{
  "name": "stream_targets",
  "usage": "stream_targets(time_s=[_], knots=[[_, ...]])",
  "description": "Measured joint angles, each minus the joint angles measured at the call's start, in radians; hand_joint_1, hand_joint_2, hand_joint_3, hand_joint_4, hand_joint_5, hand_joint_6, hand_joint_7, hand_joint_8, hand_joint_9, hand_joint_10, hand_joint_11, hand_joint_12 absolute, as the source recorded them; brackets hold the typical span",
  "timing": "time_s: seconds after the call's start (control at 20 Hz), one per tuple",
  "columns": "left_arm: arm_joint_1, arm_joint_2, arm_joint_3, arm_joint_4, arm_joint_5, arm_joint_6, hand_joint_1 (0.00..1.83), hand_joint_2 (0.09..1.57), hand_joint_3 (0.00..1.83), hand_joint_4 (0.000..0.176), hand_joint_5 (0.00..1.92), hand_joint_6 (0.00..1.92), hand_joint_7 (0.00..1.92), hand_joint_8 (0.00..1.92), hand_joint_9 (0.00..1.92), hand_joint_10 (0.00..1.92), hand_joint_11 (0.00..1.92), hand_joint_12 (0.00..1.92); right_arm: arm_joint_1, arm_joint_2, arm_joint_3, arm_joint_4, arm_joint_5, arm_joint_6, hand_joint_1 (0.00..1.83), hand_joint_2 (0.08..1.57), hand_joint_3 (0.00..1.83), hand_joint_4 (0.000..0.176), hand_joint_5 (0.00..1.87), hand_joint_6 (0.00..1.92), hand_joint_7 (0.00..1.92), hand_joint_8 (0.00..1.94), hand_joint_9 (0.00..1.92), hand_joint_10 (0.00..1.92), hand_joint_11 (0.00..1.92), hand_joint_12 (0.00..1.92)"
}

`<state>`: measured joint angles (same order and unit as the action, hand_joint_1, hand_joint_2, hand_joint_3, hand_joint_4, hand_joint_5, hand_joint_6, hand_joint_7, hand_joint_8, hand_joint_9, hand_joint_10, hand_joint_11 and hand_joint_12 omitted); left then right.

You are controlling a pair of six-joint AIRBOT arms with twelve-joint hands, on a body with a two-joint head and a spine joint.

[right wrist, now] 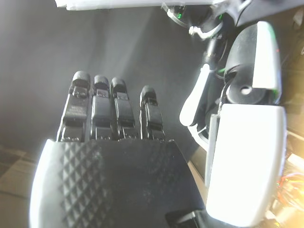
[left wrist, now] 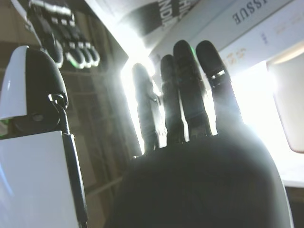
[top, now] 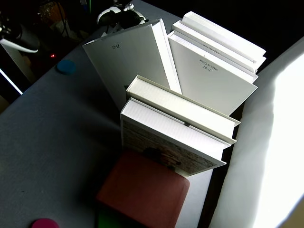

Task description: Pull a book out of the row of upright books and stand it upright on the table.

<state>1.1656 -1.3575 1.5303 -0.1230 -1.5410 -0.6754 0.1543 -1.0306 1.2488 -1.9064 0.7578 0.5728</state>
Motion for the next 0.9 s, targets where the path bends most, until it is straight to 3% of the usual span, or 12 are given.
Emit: stream_targets(time_s=[0.05,0.2,0.25,0.3,0.45,0.6,0.65,0.7,0.75,0.8,0.85,0.9], knots=[[0.0,0.0,0.001,0.0,0.0,0.0,1.08,0.89,0.0,0.085,0.62,0.0,0.38,0.0,0.49,0.0,0.0,1.13,-0.017,-0.019,0.017,0.022,-0.003,-0.011,0.9,0.8,0.0,0.171,0.0,0.0,0.0,0.0,0.0,0.0,0.0,0.0],[0.0,0.0,0.003,-0.001,0.0,0.0,1.05,0.9,0.0,0.071,0.61,0.0,0.42,0.01,0.47,0.0,0.0,1.12,-0.088,-0.078,0.077,0.073,-0.008,-0.033,0.89,0.84,0.0,0.176,0.0,0.0,0.0,0.0,0.0,0.0,0.0,0.0],[0.0,0.0,0.003,-0.001,0.0,0.0,1.05,0.9,0.0,0.066,0.61,0.0,0.41,0.01,0.46,0.0,0.0,1.11,-0.108,-0.096,0.099,0.088,-0.009,-0.04,0.99,0.81,0.0,0.176,0.0,0.0,0.0,0.0,0.0,0.0,0.0,0.0],[0.0,-0.002,0.009,0.002,0.0,0.0,1.07,0.91,0.0,0.058,0.62,0.01,0.36,0.0,0.47,0.01,0.0,1.13,-0.129,-0.116,0.124,0.118,-0.016,-0.052,1.05,0.79,0.0,0.146,0.0,0.0,0.0,0.0,0.0,0.0,0.0,0.0],[0.0,-0.004,0.008,0.0,0.0,0.0,1.09,0.92,0.01,0.048,0.62,0.01,0.36,0.0,0.48,0.01,0.0,1.13,-0.175,-0.154,0.163,0.175,-0.035,-0.079,1.02,0.75,0.0,0.138,0.0,0.0,0.0,0.0,0.0,0.0,0.0,0.0],[0.0,-0.004,0.008,0.0,0.0,0.0,1.09,0.92,0.0,0.052,0.61,0.0,0.35,0.0,0.47,0.0,0.0,1.09,-0.198,-0.196,0.197,0.194,-0.038,-0.082,1.06,0.79,0.0,0.158,0.0,0.0,0.0,0.0,0.0,0.0,0.0,0.0],[0.0,-0.004,0.008,0.0,0.0,0.0,1.09,0.92,0.0,0.05,0.61,0.0,0.34,0.0,0.47,0.0,0.0,1.09,-0.204,-0.206,0.203,0.198,-0.04,-0.081,1.07,0.79,0.0,0.153,0.0,0.0,0.0,0.0,0.0,0.0,0.0,0.0],[0.0,-0.004,0.009,0.001,0.0,0.0,1.08,0.91,0.0,0.042,0.61,0.0,0.34,0.0,0.46,0.0,0.0,1.08,-0.209,-0.217,0.212,0.196,-0.04,-0.081,1.06,0.79,0.0,0.126,0.0,0.0,0.0,0.0,0.0,0.0,0.0,0.0],[0.0,-0.004,0.009,0.002,0.0,0.0,1.07,0.9,0.0,0.045,0.63,0.0,0.34,0.0,0.47,0.0,0.0,1.1,-0.213,-0.225,0.217,0.192,-0.041,-0.086,1.06,0.78,0.0,0.124,0.0,0.0,0.0,0.0,0.0,0.0,0.0,0.0],[0.0,-0.004,0.009,0.002,0.0,0.0,1.07,0.9,0.0,0.032,0.62,0.0,0.33,0.0,0.45,0.0,0.0,1.08,-0.214,-0.232,0.222,0.198,-0.041,-0.084,1.06,0.78,0.0,0.148,0.0,0.0,0.0,0.0,0.0,0.0,0.0,0.0],[0.0,-0.004,0.009,0.002,-0.001,0.0,1.07,0.91,0.0,0.034,0.61,0.0,0.33,0.0,0.45,0.0,0.0,1.08,-0.216,-0.237,0.223,0.197,-0.043,-0.085,1.08,0.78,0.0,0.162,0.0,0.0,0.0,0.0,0.0,0.0,0.0,0.0],[0.0,-0.004,0.009,0.002,0.0,0.0,1.08,0.9,0.0,0.04,0.63,0.01,0.33,0.0,0.45,0.0,0.0,1.11,-0.219,-0.242,0.223,0.195,-0.045,-0.086,1.11,0.78,0.0,0.159,0.0,0.0,0.0,0.0,0.0,0.0,0.0,0.0]])
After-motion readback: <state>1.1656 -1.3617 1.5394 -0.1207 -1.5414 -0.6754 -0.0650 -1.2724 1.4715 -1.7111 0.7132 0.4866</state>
